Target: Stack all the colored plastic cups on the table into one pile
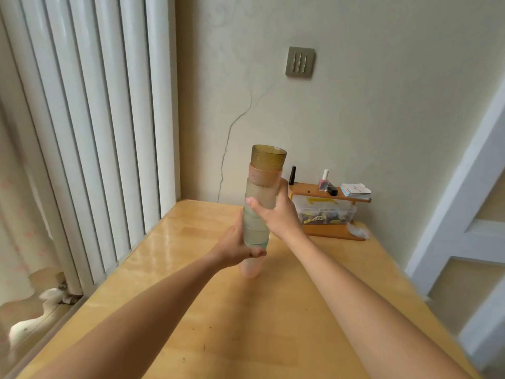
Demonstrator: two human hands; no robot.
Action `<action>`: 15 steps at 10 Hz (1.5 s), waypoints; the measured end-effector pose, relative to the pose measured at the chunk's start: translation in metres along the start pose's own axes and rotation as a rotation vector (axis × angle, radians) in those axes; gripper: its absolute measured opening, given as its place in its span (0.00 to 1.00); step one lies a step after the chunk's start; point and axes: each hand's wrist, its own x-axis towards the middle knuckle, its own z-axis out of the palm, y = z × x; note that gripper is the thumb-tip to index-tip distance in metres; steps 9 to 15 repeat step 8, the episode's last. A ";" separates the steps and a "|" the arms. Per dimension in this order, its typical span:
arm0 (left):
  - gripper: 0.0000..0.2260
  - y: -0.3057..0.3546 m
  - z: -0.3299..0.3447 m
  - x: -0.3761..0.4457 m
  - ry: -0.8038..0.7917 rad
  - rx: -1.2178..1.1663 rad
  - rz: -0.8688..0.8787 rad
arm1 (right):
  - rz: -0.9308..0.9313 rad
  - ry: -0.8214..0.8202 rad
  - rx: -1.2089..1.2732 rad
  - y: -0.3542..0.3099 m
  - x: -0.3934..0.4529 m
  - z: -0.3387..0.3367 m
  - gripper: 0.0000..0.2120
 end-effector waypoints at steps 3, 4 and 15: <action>0.48 -0.016 0.002 -0.002 0.019 -0.006 0.016 | -0.030 0.028 -0.029 0.015 -0.013 0.012 0.35; 0.45 -0.019 0.005 -0.005 0.028 0.002 -0.003 | -0.017 0.040 -0.028 0.019 -0.019 0.016 0.37; 0.62 -0.014 0.003 -0.016 0.067 -0.011 -0.039 | 0.046 -0.014 0.157 0.028 -0.036 0.018 0.53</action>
